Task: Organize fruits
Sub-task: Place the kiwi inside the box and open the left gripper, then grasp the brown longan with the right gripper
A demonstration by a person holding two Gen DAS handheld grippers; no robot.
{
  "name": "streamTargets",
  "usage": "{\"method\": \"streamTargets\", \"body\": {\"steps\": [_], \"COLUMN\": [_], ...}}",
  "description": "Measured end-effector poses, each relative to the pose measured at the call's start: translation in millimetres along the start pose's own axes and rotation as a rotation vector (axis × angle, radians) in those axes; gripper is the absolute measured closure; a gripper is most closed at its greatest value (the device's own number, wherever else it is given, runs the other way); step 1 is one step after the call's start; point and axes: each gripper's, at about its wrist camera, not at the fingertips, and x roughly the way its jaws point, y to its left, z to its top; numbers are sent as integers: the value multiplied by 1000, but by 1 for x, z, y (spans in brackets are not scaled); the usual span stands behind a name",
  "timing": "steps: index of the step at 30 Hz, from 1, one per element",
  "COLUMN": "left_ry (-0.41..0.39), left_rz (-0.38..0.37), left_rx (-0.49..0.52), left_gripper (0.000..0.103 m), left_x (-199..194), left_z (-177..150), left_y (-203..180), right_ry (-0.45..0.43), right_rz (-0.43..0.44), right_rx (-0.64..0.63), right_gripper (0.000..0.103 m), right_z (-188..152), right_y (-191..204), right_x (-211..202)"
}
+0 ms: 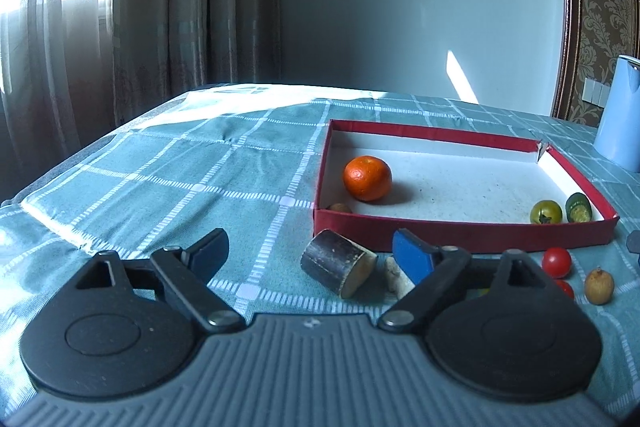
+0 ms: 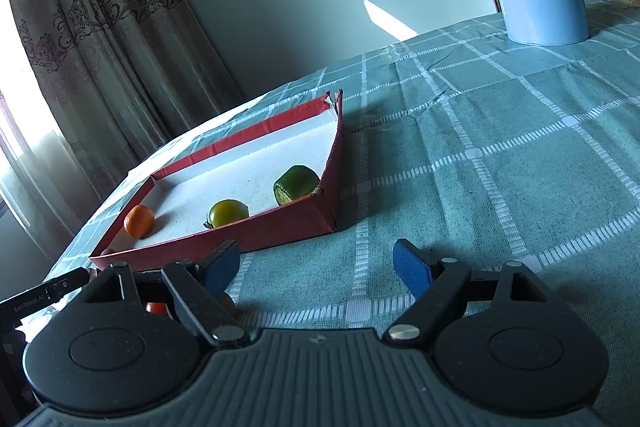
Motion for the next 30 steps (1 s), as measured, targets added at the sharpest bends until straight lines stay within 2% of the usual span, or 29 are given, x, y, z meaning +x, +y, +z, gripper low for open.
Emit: {"method": "streamTargets", "body": {"steps": [6,15,24,30], "left_ry": [24,71,122,117], "left_rz": [0,10,14,5], "left_rx": [-28,-48,-54,-65], "left_gripper": [5,5,4,4], "left_x": [3,9,17,17], "left_z": [0,-1,-1,-2], "left_y": [5,8,9,12], "right_ry": [-13,9,30,35], "right_rz": [-1,-19,4,10], "right_rx": [-6,-86,-337,-478], "right_gripper": [19,19,19,19], "right_z": [0,-4,-23,-33], "right_y": [1,15,53,74], "right_x": [-3,-5,-18,-21]}}
